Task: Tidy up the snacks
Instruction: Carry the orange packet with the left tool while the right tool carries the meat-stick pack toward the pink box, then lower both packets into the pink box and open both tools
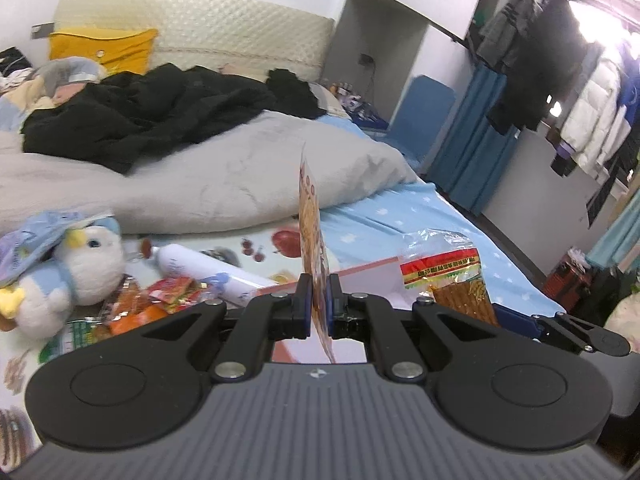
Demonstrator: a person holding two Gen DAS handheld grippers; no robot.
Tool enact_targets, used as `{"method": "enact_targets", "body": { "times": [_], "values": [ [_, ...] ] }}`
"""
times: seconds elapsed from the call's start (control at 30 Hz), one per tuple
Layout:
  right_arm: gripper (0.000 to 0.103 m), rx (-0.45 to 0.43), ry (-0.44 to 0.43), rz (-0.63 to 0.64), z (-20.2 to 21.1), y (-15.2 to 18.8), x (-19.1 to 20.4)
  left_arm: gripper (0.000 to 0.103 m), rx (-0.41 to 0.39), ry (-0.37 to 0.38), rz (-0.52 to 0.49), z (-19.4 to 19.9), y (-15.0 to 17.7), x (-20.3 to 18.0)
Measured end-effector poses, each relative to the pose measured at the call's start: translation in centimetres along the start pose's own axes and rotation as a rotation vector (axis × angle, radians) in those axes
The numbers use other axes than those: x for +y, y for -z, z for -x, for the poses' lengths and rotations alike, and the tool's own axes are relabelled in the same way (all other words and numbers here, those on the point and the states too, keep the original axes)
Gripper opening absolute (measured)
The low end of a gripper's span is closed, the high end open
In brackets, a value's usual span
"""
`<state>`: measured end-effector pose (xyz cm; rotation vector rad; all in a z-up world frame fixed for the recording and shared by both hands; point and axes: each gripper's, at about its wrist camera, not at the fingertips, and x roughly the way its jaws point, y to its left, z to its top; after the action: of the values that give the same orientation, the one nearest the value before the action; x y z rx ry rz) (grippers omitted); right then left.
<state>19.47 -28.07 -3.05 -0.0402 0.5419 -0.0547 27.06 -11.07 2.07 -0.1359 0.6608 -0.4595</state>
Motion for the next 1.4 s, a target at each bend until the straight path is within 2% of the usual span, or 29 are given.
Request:
{"method": "enact_targets", "body": {
  "times": [0.2, 0.4, 0.83, 1.03, 1.1, 1.17, 1.23, 1.4],
  "values": [
    [0.053, 0.036, 0.024, -0.044, -1.8, 1.7, -2.9, 0.008, 0.053, 0.016, -0.018, -4.2, 1.0, -2.1],
    [0.053, 0.102, 0.021, -0.067, -4.8, 4.3, -4.5, 0.008, 0.137, -0.003, -0.043, -9.3, 2.5, -3.3],
    [0.053, 0.189, 0.008, -0.127, -9.3, 8.3, -7.4, 0.008, 0.282, -0.042, -0.076, -17.5, 5.4, -3.3],
    [0.054, 0.213, 0.022, -0.151, -10.4, 9.5, -8.3, 0.009, 0.328, -0.055, -0.079, -19.5, 6.0, -2.8],
    [0.059, 0.219, 0.01, -0.172, -10.7, 9.6, -8.6, 0.01, 0.329, -0.063, -0.083, -19.8, 6.1, -2.6],
    [0.059, 0.233, 0.024, -0.176, -11.2, 9.7, -8.8, 0.023, 0.342, -0.073, -0.079, -20.1, 6.2, -2.3],
    [0.06, 0.244, 0.034, -0.177, -11.4, 9.9, -8.9, 0.029, 0.336, -0.071, -0.072, -20.1, 6.2, -2.1],
    [0.06, 0.243, 0.045, -0.181, -11.0, 9.6, -8.7, 0.03, 0.321, -0.065, -0.068, -19.1, 5.7, -1.6]
  ]
}}
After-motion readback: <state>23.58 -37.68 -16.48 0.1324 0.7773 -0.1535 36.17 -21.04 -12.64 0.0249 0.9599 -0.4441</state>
